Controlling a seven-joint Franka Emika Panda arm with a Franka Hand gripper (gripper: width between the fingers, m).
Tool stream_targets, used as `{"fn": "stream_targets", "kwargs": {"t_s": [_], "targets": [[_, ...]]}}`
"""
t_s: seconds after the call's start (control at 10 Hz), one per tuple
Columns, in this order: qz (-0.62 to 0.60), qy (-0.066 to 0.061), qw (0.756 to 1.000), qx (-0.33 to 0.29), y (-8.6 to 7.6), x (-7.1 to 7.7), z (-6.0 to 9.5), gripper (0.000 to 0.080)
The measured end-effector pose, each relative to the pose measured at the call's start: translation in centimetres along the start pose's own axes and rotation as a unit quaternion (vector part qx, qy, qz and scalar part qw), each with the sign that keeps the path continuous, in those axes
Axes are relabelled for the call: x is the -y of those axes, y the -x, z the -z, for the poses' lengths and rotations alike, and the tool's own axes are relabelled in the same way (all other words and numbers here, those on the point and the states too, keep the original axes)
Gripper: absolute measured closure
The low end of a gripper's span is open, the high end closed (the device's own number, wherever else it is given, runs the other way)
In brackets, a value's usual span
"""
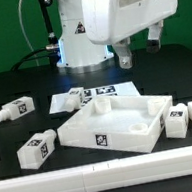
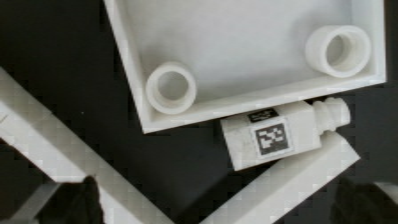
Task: Assemble square table
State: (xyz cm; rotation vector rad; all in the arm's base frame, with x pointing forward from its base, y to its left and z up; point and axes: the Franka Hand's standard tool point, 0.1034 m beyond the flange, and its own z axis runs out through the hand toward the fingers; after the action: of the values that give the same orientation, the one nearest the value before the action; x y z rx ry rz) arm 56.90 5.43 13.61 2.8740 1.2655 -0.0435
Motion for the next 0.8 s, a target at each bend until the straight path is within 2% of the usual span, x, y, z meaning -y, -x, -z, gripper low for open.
{"fn": "stream_targets", "kwargs": {"t_s": [0.3, 0.4, 0.5, 0.6, 0.7, 0.8], "targets": [[-0.01, -0.002, 1.0, -0.001, 0.0, 0.1, -0.1, 0.015], [-0.048, -0.008, 0.999, -0.009, -0.2, 0.1, -0.1, 0.015], [-0.109, 0.009, 0.993, -0.049, -1.1, -0.2, -0.9, 0.015], [-0.151, 0.023, 0.985, -0.083, -1.4, 0.4, -2.7, 0.015], [-0.157, 0.01, 0.984, -0.081, -1.0, 0.5, -3.8, 0.015], [-0.16, 0.009, 0.984, -0.083, -0.9, 0.1, -3.8, 0.015]]}}
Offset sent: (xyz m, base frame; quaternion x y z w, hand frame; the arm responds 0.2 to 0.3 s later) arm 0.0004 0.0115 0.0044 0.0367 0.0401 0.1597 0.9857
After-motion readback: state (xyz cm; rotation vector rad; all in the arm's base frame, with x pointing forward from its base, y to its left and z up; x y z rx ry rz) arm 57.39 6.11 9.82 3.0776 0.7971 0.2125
